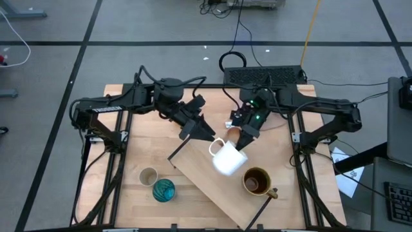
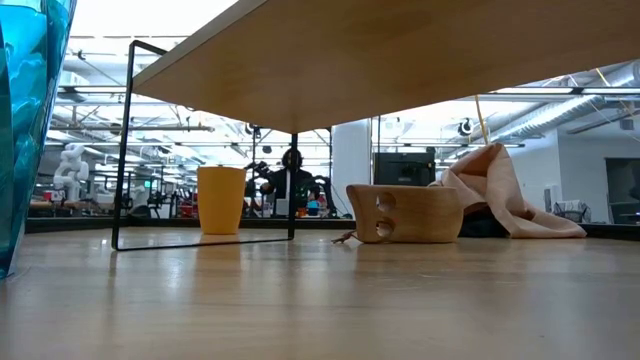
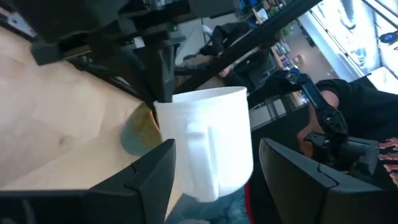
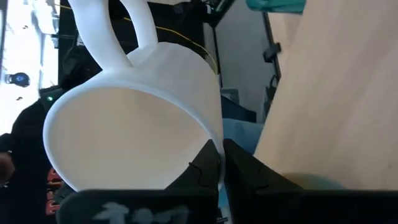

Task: Stack small to large cups/mugs on shelf
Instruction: Put the white mug on the shelf

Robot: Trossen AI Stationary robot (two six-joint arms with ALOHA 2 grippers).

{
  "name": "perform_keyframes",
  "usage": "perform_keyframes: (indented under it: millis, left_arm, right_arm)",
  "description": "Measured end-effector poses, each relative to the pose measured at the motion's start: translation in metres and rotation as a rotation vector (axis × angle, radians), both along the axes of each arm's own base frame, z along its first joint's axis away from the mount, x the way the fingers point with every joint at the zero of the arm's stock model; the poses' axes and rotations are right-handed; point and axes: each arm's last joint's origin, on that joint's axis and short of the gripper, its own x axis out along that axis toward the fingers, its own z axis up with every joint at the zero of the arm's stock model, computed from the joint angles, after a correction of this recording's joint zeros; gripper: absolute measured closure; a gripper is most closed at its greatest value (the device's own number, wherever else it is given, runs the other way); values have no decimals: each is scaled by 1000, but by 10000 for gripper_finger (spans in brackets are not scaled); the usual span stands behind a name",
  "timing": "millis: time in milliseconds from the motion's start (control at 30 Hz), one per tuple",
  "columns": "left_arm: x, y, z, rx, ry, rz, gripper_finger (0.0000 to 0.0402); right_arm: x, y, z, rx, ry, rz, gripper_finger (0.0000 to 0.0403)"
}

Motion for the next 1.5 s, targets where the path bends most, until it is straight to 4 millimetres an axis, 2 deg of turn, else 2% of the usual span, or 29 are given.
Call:
perform_keyframes:
  millis: [267, 1133, 1267, 1500]
  left_arm:
    - [0, -7, -7, -9, 72, -19, 167]
    - [-1, -13, -9, 2, 84, -23, 169]
    - [-1, -13, -9, 3, 83, -24, 208]
    - [-1, -13, -9, 20, 80, -14, 336]
  right_arm:
    - [5, -1, -1, 23, -4, 11, 403]
    - [26, -1, -10, 98, -7, 62, 403]
    - [27, -1, -11, 100, -2, 60, 403]
    - [27, -1, -10, 101, -3, 62, 403]
